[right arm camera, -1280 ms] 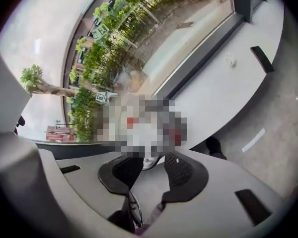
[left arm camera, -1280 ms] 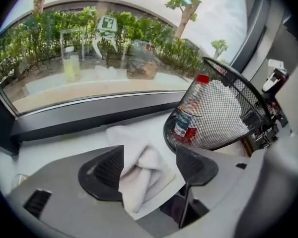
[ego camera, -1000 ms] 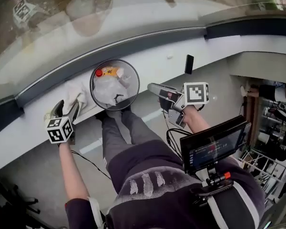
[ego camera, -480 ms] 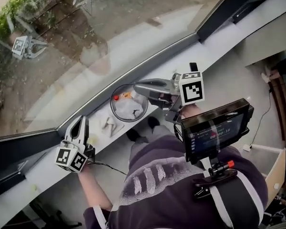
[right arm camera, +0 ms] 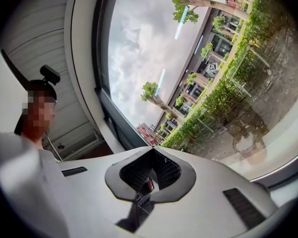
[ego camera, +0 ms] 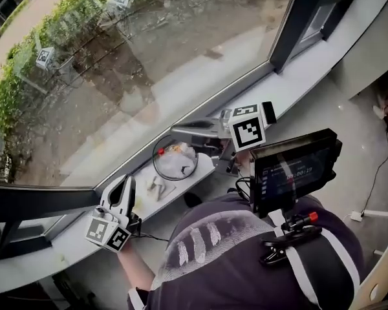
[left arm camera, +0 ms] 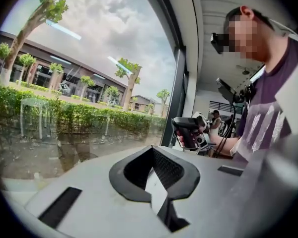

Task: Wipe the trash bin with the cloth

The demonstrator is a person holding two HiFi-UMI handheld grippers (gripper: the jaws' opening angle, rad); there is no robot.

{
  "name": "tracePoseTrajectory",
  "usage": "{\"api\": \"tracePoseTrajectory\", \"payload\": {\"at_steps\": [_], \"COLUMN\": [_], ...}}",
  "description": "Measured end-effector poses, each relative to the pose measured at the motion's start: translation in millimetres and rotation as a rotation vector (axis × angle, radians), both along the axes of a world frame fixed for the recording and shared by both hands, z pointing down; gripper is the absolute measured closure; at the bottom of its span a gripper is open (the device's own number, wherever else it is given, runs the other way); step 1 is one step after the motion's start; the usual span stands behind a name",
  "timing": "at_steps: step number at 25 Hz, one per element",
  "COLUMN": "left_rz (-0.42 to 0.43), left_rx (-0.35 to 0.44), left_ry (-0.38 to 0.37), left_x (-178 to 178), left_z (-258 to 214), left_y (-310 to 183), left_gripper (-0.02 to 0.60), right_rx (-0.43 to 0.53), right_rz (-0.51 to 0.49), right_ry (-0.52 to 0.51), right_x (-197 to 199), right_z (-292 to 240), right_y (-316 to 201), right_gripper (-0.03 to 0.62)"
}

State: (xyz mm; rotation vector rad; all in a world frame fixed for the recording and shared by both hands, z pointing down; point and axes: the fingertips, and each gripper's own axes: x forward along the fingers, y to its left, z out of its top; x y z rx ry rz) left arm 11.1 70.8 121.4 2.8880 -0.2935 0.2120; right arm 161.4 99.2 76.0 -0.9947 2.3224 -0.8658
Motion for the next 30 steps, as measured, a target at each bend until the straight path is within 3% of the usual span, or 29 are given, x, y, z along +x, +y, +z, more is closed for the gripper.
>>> {"api": "tracePoseTrajectory", "payload": {"at_steps": [4, 9, 14, 16, 19, 25, 30], "left_rz": [-0.028, -0.058, -0.081, -0.096, -0.114, -0.042, -0.07], "left_rx": [0.008, 0.011, 0.022, 0.006, -0.002, 0.109, 0.106], "left_ry": [-0.017, -0.078, -0.149, -0.152, -0.145, -0.065, -0.045], "left_x": [36, 71, 80, 77, 72, 76, 13], "left_z": [-15, -27, -37, -32, -22, -59, -54], "left_y": [55, 120, 164, 173, 178, 206, 205], "left_gripper": [0.584, 0.584, 0.584, 0.584, 0.584, 0.584, 0.584], "right_rx": [0.01, -0.005, -0.048, -0.041, -0.033, -0.035, -0.039], "right_rz": [-0.04, -0.08, -0.157, -0.203, -0.194, -0.266, -0.34], "right_ry": [-0.023, 0.101, 0.028, 0.033, 0.027, 0.03, 0.078], "right_x": [34, 59, 57, 50, 32, -18, -93], "right_z": [-4, 6, 17, 33, 38, 17, 19], "right_y": [50, 103, 123, 128, 131, 154, 168], "right_gripper": [0.594, 0.594, 0.594, 0.594, 0.594, 0.594, 0.594]}}
